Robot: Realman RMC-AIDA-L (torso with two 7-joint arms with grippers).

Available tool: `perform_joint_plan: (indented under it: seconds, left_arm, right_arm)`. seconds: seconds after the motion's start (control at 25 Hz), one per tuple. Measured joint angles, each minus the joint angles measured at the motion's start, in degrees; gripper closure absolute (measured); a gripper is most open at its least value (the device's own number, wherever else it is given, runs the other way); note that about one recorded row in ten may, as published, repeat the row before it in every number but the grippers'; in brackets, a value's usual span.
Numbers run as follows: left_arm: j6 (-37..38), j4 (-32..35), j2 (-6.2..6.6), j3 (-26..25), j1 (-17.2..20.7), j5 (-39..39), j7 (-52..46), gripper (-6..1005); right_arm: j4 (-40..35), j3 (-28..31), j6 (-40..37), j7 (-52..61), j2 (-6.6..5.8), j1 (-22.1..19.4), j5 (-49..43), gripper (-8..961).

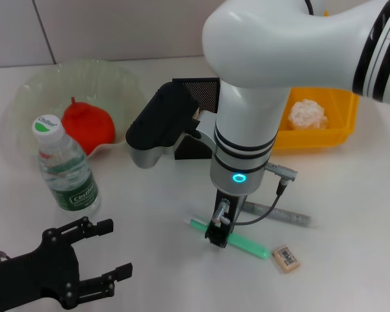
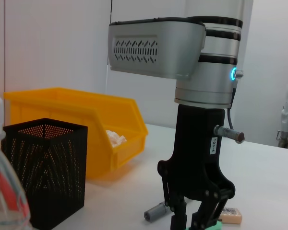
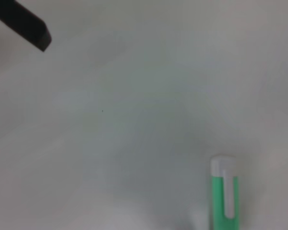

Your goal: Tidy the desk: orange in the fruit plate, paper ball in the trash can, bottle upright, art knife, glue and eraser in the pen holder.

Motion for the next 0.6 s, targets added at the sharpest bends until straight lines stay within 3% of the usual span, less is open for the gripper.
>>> perform_joint_plan:
  seconds: [0.32,0.6]
  left_arm:
    - [-0.03,0.0,0.0,-0.02,-0.05,-0.02,0.0,197]
    - [-0.03,0.0,0.0,0.09,-0.17,-0.1,0.0,197]
  right_arm:
    - [0.12,-0.86,0.35,0.02,0.0,-0.01,-0.09,632]
    - [-0.5,-0.68,0.4,0.03,0.0,-0.33,-0.18,641]
